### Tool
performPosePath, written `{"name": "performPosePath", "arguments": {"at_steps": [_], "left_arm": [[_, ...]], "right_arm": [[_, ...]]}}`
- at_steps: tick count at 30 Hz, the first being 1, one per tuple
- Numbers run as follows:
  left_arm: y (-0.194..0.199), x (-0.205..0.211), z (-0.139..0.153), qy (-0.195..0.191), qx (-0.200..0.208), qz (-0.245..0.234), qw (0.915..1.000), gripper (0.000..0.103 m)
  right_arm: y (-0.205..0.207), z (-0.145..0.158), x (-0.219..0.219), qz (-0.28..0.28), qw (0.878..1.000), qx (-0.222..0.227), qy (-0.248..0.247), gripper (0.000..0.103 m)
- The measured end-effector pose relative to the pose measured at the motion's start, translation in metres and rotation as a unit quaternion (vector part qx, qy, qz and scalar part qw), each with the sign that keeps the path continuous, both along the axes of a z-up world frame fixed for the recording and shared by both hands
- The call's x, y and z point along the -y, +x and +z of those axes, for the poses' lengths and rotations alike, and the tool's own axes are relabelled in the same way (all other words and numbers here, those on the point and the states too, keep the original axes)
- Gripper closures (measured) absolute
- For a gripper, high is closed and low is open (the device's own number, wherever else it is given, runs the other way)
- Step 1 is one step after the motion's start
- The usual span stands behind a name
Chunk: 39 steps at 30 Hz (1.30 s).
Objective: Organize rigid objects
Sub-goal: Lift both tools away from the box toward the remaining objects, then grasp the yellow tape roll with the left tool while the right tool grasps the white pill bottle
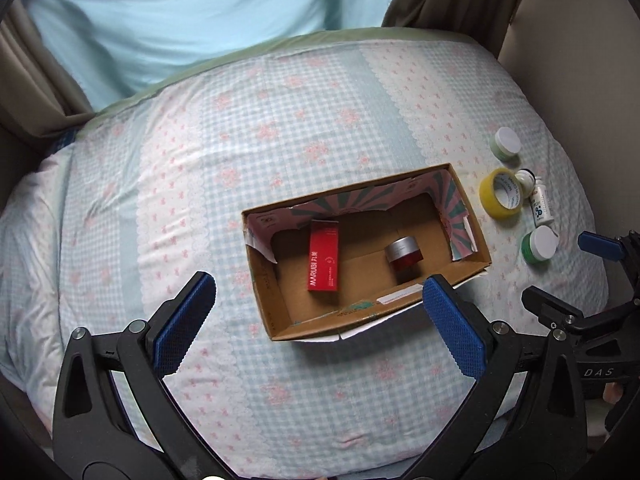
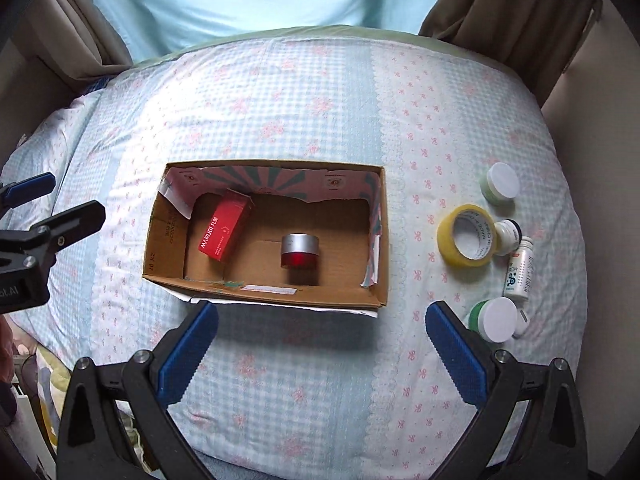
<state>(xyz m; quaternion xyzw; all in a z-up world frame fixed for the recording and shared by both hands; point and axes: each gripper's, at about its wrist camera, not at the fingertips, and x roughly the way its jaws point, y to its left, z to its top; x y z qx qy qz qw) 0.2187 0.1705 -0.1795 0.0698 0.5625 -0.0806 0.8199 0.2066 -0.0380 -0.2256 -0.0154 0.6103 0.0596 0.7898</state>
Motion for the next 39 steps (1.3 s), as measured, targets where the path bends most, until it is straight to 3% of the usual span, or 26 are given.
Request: {"name": "performPosePath", "arguments": {"at_steps": [9,17,22,28,35,39], "left_arm": [[-0.026,0.098,0.01,-0.033,0.01,-0.049,0.9982,0.0],[-0.011,0.217,-0.027,-0.045,-0.025,-0.085,0.995,0.0],[0.007,0.281,-0.081,-0.034,-0.061,-0.099,0.9926,0.0],[0.025,0.331,-0.156,-0.012,-0.086,-0.089,0.9923,0.0],[0.055,0.352,-0.247,0.004,-0.097,-0.053,0.9938,0.0],[0.06,0.353,-0.281,0.001,-0.099,-0.037,0.9944,0.0]], "right_arm": [[-0.042,0.038,0.113,-0.113,0.993,0.038,-0.012,0.0],[-0.044,0.033,0.222,-0.17,0.985,0.036,-0.019,0.0],[-0.031,-0.003,0.277,-0.191,0.981,0.012,-0.005,0.0],[-0.003,-0.064,0.319,-0.201,0.979,-0.031,0.017,0.0],[0.031,-0.135,0.346,-0.211,0.975,-0.064,0.029,0.0],[0.043,-0.168,0.346,-0.209,0.974,-0.078,0.032,0.0]]}}
